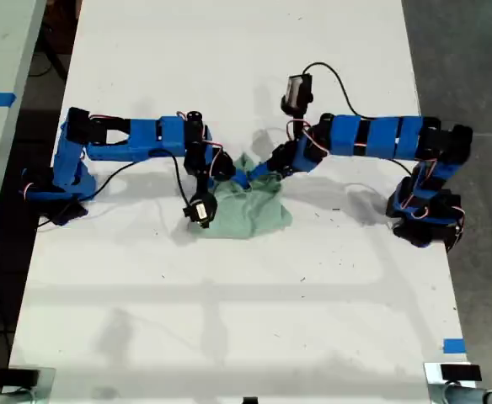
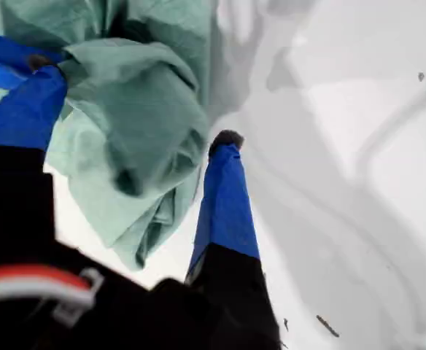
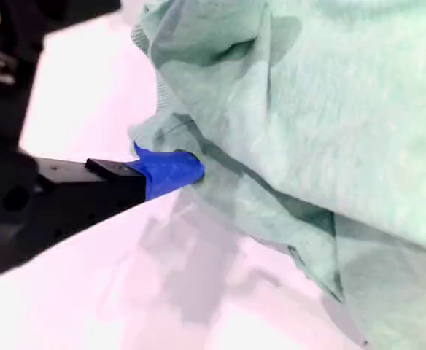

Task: Fold t shirt

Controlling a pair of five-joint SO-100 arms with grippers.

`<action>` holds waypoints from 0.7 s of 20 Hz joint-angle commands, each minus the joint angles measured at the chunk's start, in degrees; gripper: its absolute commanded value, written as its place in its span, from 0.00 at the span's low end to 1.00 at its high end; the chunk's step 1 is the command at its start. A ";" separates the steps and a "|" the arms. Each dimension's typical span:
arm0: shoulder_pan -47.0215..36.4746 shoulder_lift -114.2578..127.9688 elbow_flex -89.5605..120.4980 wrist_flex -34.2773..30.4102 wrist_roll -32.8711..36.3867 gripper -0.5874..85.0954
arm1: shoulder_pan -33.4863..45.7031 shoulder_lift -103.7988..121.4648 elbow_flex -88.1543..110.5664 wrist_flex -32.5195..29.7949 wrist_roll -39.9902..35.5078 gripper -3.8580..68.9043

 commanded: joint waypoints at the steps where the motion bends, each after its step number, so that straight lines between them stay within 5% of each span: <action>1: 0.26 13.80 0.35 2.46 -1.58 0.37 | 0.44 15.12 -0.09 5.01 -0.53 0.61; 3: -0.35 27.42 3.60 3.87 -1.93 0.29 | 0.62 28.21 3.08 9.40 -0.18 0.60; 5: -2.46 45.09 13.27 3.60 -3.60 0.01 | 0.70 44.65 10.28 11.95 0.79 0.51; 7: -5.19 65.04 28.48 0.88 -3.25 0.01 | 0.26 63.02 20.21 13.71 3.34 0.06; 14: 5.01 121.46 102.83 -29.79 -10.20 0.01 | -5.45 104.15 64.95 10.28 8.09 0.06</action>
